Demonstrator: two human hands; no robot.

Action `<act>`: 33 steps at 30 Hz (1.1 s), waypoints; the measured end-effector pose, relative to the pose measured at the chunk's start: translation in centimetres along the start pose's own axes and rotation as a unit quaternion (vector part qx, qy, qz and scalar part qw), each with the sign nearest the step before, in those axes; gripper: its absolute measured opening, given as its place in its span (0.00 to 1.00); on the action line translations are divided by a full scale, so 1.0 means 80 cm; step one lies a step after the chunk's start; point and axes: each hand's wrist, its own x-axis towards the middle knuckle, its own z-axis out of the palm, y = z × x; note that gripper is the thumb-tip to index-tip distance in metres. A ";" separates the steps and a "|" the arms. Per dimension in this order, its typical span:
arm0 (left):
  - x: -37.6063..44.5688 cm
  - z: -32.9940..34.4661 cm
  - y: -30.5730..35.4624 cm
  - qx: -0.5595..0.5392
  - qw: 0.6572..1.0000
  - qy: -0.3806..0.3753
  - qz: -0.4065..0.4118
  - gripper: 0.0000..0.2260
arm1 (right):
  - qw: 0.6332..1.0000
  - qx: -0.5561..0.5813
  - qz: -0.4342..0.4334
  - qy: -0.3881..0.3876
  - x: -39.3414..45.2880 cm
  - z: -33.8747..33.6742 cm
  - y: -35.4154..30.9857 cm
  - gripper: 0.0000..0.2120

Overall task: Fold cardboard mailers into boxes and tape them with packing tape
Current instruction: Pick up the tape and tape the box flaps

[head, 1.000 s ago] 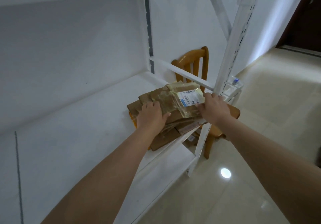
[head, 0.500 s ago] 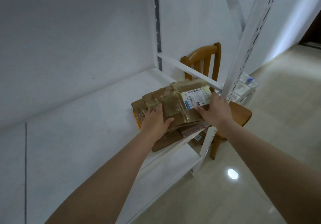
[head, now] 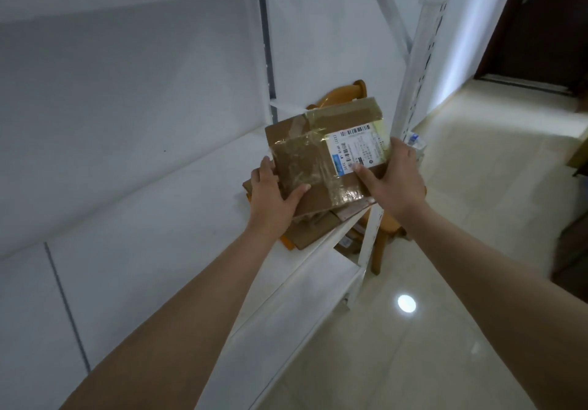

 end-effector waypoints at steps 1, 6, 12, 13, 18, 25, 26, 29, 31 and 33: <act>-0.010 -0.015 -0.003 -0.008 1.000 -0.002 0.014 0.39 | 1.000 0.014 0.016 0.008 -0.017 -0.001 -0.010 0.40; -0.073 -0.087 -0.032 -0.091 0.995 -0.018 -0.026 0.21 | 0.998 0.000 0.059 -0.008 -0.126 0.013 -0.060 0.38; -0.154 -0.164 -0.079 -0.017 0.997 -0.031 -0.070 0.18 | 0.986 -0.056 0.130 -0.086 -0.232 0.034 -0.103 0.29; -0.167 -0.176 -0.084 -0.010 0.997 -0.036 -0.069 0.18 | 0.983 -0.074 0.134 -0.104 -0.242 0.033 -0.109 0.27; -0.241 -0.235 -0.106 0.021 0.994 -0.032 -0.103 0.20 | 0.975 -0.109 0.089 -0.173 -0.292 0.033 -0.140 0.20; -0.376 -0.303 -0.125 0.088 0.983 -0.011 -0.160 0.18 | 0.974 -0.085 0.034 -0.208 -0.413 0.043 -0.158 0.19; -0.392 -0.310 -0.124 0.101 0.982 -0.008 -0.162 0.19 | 0.974 -0.085 0.030 -0.210 -0.427 0.042 -0.159 0.20; -0.432 -0.334 -0.122 0.128 0.977 0.013 -0.168 0.19 | 0.972 -0.077 0.015 -0.220 -0.455 0.038 -0.173 0.20; -0.454 -0.354 -0.123 0.141 0.975 0.033 -0.166 0.20 | 0.973 -0.075 -0.003 -0.219 -0.468 0.036 -0.192 0.20; -0.472 -0.377 -0.127 0.148 0.973 0.046 -0.172 0.21 | 0.972 -0.077 -0.025 -0.220 -0.479 0.038 -0.215 0.19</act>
